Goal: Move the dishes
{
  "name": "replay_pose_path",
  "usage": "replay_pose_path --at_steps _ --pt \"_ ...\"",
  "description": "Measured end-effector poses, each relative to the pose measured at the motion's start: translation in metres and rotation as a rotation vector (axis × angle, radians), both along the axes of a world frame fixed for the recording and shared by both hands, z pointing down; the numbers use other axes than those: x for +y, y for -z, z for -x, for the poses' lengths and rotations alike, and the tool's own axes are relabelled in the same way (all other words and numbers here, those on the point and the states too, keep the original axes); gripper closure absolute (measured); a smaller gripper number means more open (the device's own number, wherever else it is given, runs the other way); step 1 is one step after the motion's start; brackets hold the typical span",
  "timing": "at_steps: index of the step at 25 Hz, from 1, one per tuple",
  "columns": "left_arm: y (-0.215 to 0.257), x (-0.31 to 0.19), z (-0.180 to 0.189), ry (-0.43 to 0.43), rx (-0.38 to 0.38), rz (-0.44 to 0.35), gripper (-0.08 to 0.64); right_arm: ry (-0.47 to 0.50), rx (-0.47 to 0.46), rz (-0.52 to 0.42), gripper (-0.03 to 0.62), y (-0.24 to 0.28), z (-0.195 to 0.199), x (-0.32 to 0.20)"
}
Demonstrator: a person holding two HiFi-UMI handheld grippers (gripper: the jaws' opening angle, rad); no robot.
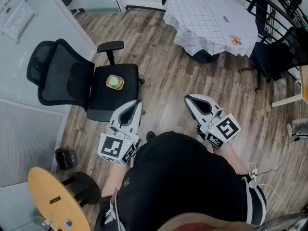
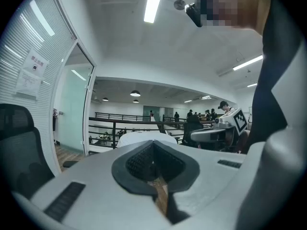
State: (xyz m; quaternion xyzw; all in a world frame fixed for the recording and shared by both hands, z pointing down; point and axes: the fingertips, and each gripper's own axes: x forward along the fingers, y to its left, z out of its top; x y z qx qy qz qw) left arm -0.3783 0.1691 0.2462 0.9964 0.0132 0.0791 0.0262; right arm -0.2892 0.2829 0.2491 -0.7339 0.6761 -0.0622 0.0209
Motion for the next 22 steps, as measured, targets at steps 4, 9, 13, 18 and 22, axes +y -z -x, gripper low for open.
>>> replay_pose_path --at_steps 4,9,13,18,22 --pt "-0.001 -0.002 0.002 -0.003 -0.002 0.0 0.554 -0.004 -0.001 0.005 0.574 -0.001 0.001 -0.002" --pt "-0.003 -0.01 0.003 0.002 -0.005 -0.002 0.554 -0.003 0.0 0.012 0.575 -0.004 0.002 -0.011" --pt "-0.008 -0.021 0.008 0.008 -0.022 -0.007 0.554 0.01 0.02 0.002 0.574 -0.002 0.009 -0.024" --pt "-0.018 -0.048 0.021 0.025 -0.051 0.004 0.554 0.032 -0.006 -0.023 0.572 -0.002 0.022 -0.057" --pt "-0.03 -0.07 0.033 0.026 -0.069 0.028 0.554 0.033 -0.054 0.003 0.572 -0.013 0.03 -0.085"
